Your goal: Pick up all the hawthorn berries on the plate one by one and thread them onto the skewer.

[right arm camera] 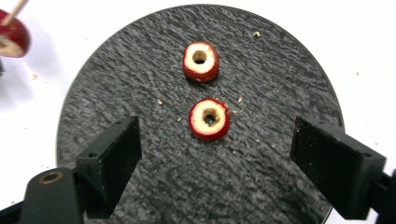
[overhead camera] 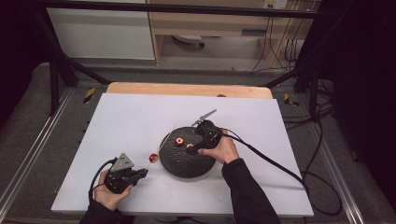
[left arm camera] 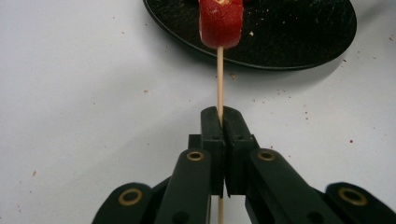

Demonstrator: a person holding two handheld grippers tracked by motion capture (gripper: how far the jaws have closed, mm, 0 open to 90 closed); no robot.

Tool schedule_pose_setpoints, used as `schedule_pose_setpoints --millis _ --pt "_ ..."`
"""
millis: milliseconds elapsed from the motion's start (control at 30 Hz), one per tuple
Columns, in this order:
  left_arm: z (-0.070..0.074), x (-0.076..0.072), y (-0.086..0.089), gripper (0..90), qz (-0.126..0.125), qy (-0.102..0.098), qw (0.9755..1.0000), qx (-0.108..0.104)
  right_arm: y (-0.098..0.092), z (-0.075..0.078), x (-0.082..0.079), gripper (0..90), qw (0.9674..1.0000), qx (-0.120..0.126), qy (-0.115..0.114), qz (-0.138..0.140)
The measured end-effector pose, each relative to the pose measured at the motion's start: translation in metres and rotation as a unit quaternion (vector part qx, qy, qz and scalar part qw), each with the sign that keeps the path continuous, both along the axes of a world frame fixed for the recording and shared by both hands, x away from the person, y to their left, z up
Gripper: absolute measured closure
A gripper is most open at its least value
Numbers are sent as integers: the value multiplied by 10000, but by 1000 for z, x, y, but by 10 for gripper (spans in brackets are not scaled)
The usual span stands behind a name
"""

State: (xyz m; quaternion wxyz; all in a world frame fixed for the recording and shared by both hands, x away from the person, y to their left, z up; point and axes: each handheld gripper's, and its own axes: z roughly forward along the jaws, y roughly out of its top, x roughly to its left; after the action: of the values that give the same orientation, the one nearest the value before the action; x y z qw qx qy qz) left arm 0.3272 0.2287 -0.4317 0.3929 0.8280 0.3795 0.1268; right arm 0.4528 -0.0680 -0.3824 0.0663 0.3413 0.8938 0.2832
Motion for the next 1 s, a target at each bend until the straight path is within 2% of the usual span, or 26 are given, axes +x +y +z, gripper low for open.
schedule_pose_setpoints --millis 200,367,533,600,700,867,1000 --pt "-1 1 1 883 23 19 10000 -2 11 -4 11 247 9993 -274 136 194" --pt "-1 1 2 884 29 33 10000 -13 16 -9 17 303 9987 -394 277 161" --pt "-2 1 1 883 14 43 10000 15 20 -14 22 377 9980 -311 517 -177" --pt "-2 1 1 884 13 47 10000 17 21 -17 24 388 9965 -262 666 -425" --pt "-2 1 1 884 11 51 10000 6 23 -21 26 423 9947 -159 763 -676" --pt "-2 2 1 883 -1 60 10000 13 25 -23 25 469 9920 -35 903 -878" --pt "-2 1 1 883 4 62 10000 3 25 -24 25 503 9895 -34 1010 -1033"
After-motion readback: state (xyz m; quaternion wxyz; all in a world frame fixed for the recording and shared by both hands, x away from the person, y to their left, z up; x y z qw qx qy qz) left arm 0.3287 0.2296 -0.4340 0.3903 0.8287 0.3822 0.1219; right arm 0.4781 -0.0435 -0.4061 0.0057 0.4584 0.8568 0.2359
